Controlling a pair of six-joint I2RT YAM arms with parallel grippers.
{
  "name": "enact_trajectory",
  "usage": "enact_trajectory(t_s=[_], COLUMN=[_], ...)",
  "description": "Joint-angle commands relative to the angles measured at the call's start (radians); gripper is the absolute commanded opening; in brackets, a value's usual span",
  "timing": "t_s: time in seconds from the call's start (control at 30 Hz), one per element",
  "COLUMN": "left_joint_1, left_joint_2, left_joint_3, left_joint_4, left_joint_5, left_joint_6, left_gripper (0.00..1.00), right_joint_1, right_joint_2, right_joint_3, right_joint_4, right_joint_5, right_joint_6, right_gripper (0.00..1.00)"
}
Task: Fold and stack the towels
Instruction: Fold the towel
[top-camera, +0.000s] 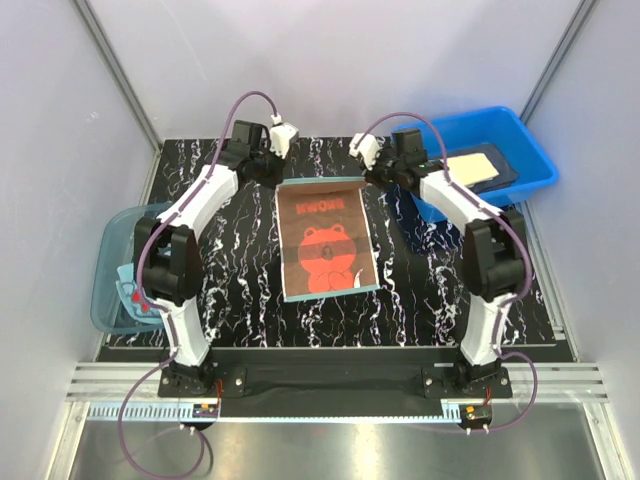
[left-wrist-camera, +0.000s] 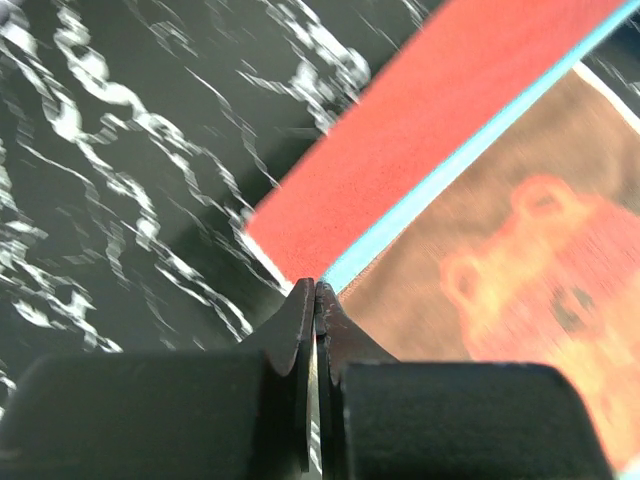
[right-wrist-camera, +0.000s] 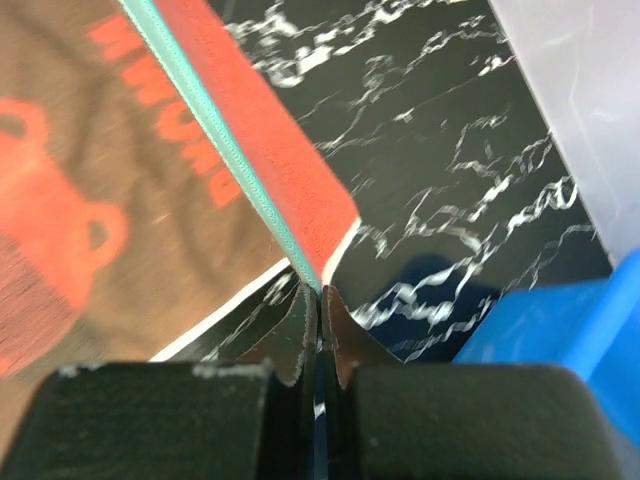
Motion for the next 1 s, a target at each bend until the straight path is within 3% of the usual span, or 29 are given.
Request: enact_trajectory(t_s=[0.0, 0.27, 0.97], left_joint_1=[-0.002, -0.076, -0.191], left_joint_2=[-0.155, -0.301, -0.476], left_joint_3=[-0.099, -0.348, -0.556], left_joint_4=[0.042, 0.030, -0.057], left_joint_5=[-0.031, -0.065, -0.126], left_joint_6=[0.036, 0.016, -0.080], left_gripper=[0.00, 0.00, 0.00], right_joint_1=[-0.013, -0.003, 0.077], right_joint_2=[-0.170, -0.325, -0.522], right_joint_3=[-0.140, -0.342, -0.612], right_joint_4=[0.103, 0.043, -0.011], right_joint_5=[0.030, 0.000, 0.029], right_joint_6=[-0.013, 0.062, 0.245], right_gripper=[0.00, 0.00, 0.00])
